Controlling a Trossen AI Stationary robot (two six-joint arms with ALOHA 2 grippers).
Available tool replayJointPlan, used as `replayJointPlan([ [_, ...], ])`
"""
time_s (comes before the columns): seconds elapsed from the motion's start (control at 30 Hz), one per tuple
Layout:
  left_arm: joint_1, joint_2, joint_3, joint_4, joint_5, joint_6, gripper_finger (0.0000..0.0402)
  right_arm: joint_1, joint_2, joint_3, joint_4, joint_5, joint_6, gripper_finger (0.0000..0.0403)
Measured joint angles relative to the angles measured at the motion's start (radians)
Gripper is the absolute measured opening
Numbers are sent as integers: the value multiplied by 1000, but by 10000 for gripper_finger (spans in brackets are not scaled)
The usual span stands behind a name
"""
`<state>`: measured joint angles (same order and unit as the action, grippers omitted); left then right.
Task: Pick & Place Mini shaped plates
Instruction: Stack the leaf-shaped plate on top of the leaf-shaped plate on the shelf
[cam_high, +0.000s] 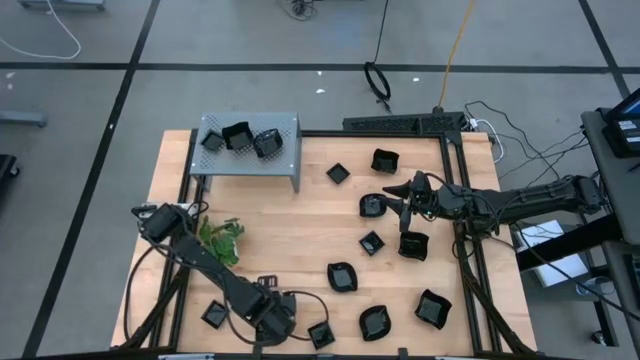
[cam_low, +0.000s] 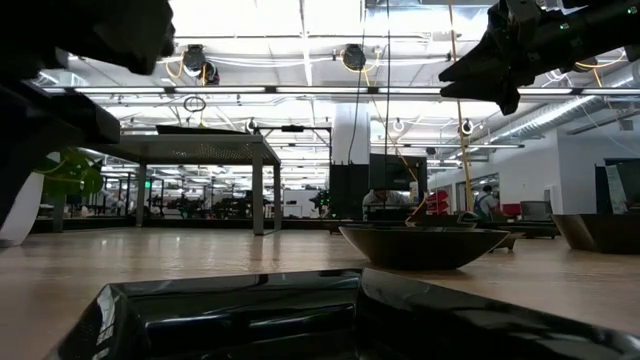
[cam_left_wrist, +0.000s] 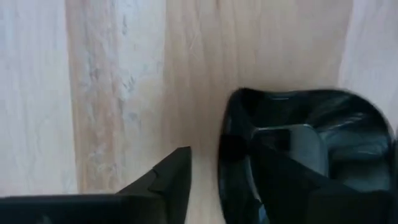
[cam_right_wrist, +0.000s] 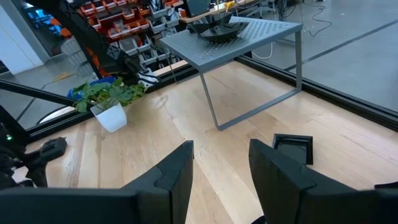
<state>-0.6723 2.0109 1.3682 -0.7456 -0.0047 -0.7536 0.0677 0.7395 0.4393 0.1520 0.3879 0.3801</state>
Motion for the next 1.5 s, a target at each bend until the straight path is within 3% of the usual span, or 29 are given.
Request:
replayJointPlan([
  [0.23,27,-1,1,26,77,18,25,0,0,0,0,0,0,144],
  [0.3,40,-2,1,30,109,16,9,0,0,0,0,0,0,144],
  [0.57,100,-29,1,41,148,19,6,0,0,0,0,0,0,144],
  [0.87,231,-198,1,39,135,100,4,0,0,0,0,0,0,144],
  [1.33,580,-543,1,11,-134,344,17,0,0,0,-1,0,0,144],
  [1.5,761,-620,0,0,-117,492,7,0,0,0,-1,0,0,144],
])
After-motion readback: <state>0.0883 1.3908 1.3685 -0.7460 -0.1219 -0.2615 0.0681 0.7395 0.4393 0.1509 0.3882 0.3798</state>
